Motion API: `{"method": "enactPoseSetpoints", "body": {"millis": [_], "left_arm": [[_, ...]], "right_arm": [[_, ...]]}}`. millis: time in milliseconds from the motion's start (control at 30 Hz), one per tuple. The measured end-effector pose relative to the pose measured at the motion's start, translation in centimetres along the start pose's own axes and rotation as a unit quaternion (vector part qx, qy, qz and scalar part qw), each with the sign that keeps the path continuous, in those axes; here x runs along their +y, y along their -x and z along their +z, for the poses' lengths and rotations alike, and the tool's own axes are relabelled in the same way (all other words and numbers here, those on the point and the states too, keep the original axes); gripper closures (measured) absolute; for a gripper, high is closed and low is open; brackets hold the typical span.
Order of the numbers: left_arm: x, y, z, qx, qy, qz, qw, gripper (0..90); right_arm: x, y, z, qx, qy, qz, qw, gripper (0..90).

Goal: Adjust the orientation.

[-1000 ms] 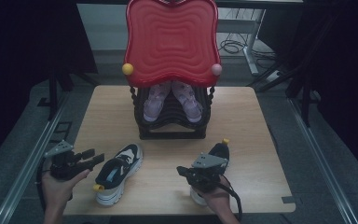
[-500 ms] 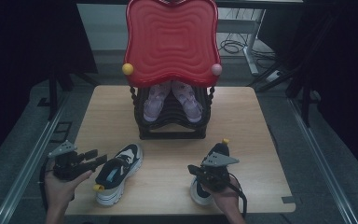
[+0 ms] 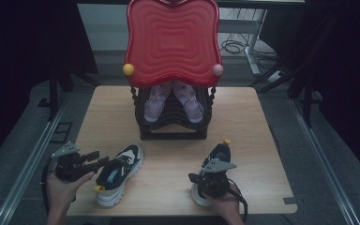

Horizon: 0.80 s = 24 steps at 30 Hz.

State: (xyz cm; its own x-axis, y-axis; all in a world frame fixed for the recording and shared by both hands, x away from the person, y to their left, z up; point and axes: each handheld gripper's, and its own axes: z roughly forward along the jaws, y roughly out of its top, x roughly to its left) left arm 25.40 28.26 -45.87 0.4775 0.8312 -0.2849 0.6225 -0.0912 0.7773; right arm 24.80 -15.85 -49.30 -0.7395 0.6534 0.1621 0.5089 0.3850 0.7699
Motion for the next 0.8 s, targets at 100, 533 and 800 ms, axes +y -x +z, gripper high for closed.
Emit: {"method": "enactPoseSetpoints", "body": {"millis": [100, 533, 800], "left_arm": [[-0.1, -0.1, 0.1, 0.000, -0.002, -0.001, 1.0000, 45.9], [-0.1, 0.0, 0.0, 0.005, 0.000, 0.000, 1.0000, 45.9], [-0.1, -0.2, -0.3, 0.013, 0.012, -0.003, 0.9998, 46.2]], "right_arm": [[-0.3, -0.2, 0.4, 0.000, -0.010, -0.006, 0.9999, 89.3], [-1.1, 0.0, 0.5, -0.003, -0.039, -0.001, 0.9992, 89.3], [-1.3, 0.1, -0.1, 0.003, -0.048, 0.001, 0.9989, 89.3]]}}
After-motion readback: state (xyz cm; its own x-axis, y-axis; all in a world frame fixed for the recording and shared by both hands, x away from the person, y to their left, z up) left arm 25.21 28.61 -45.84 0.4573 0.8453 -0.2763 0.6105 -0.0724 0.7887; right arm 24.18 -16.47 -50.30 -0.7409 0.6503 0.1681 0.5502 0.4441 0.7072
